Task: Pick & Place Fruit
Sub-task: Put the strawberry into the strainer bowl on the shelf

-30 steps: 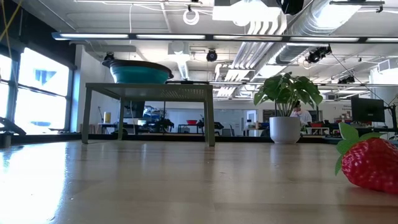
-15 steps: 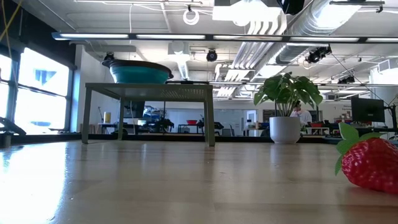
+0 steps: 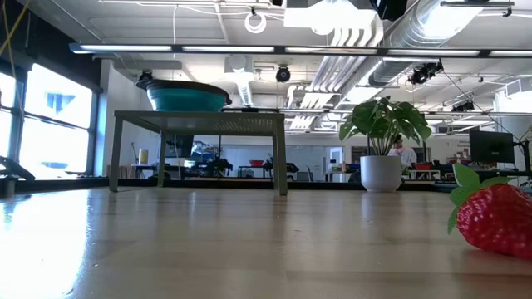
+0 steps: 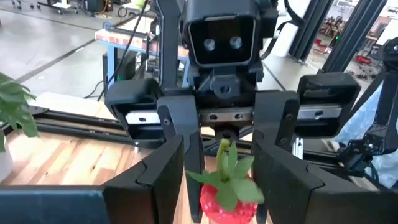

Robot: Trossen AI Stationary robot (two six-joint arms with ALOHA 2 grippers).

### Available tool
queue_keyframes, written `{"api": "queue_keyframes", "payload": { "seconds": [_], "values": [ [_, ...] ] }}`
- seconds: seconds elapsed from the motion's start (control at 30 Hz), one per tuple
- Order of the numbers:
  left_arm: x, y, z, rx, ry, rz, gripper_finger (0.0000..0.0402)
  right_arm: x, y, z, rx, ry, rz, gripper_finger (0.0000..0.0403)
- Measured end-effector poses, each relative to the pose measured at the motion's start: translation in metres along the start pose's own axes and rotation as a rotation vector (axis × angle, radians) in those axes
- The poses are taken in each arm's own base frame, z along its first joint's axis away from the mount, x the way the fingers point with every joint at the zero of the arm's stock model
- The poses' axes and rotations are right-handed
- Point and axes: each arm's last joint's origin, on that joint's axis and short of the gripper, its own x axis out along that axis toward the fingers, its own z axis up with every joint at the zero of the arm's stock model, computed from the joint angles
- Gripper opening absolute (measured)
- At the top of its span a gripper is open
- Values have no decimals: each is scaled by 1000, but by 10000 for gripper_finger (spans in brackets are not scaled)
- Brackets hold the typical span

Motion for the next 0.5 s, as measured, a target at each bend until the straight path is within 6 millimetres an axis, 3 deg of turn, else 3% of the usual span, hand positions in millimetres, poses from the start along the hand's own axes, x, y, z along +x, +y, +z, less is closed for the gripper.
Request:
{"api": "queue_keyframes", "payload": {
  "seconds": [0.2,0.5],
  "values": [
    [0,1,-3,-25,31,8,174,0,0,0,1,0,0,127],
    [0,1,-3,-26,27,7,111,0,0,0,1,0,0,127]
  ]
}}
